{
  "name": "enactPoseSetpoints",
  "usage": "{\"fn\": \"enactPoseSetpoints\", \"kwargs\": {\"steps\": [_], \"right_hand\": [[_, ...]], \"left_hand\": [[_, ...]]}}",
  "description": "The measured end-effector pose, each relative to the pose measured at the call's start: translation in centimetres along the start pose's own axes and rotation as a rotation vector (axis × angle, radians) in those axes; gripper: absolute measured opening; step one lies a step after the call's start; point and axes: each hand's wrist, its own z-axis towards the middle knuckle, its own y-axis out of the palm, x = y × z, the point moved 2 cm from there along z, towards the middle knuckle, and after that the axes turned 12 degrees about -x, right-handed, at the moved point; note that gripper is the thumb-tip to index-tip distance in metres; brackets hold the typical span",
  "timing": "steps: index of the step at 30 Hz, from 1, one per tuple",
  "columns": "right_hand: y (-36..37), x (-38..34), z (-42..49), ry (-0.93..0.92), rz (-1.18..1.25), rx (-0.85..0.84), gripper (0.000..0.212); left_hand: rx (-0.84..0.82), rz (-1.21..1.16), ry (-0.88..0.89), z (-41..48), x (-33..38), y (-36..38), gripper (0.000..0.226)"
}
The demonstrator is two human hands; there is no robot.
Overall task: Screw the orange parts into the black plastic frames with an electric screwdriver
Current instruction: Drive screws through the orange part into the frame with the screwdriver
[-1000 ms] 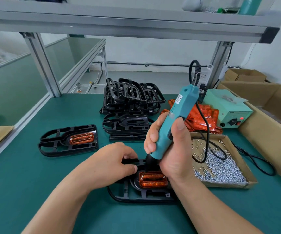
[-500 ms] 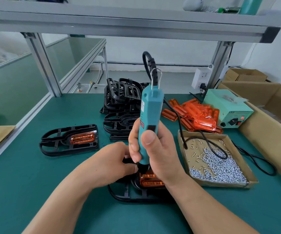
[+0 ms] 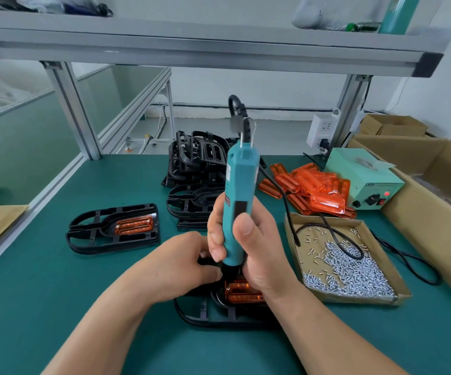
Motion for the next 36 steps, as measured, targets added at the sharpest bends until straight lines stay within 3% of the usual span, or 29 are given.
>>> {"fn": "enactPoseSetpoints", "kwargs": {"steps": [8,12,15,18,23,27,36], "right_hand": [[0.2,-0.7,-0.4,-0.044,0.001,0.004,0.065],[0.7,-1.7,0.0,-0.124,-0.002,-0.035,0.066],[-0.1,-2.7,0.1,-0.191,0.100,0.034,0.061],[-2.2,-3.6,-0.3,-0.204,0.153,0.178,0.061],[-6.1,-4.2,-1.5,-0.218,0.144,0.405,0.060],[-7.7,-4.0,-2.0,-0.214,0.183,0.537,0.056],[-6.6,-4.6,-1.9,-0.174,0.311,0.781,0.055]], "left_hand": [[0.013,0.001,0.064,-0.2,0.0,0.0,0.027],[0.028,0.052,0.077,0.1,-0.4,0.1,0.020],[0.032,0.081,0.029,0.3,-1.3,0.1,0.015],[0.041,0.116,0.017,0.2,-1.8,0.2,0.048],[0.008,0.225,0.159,-0.3,0.0,1.4,0.101],[-0.082,0.408,0.177,-0.6,0.8,3.0,0.126],[0.019,0.497,0.150,-2.1,0.5,0.4,0.105]]}}
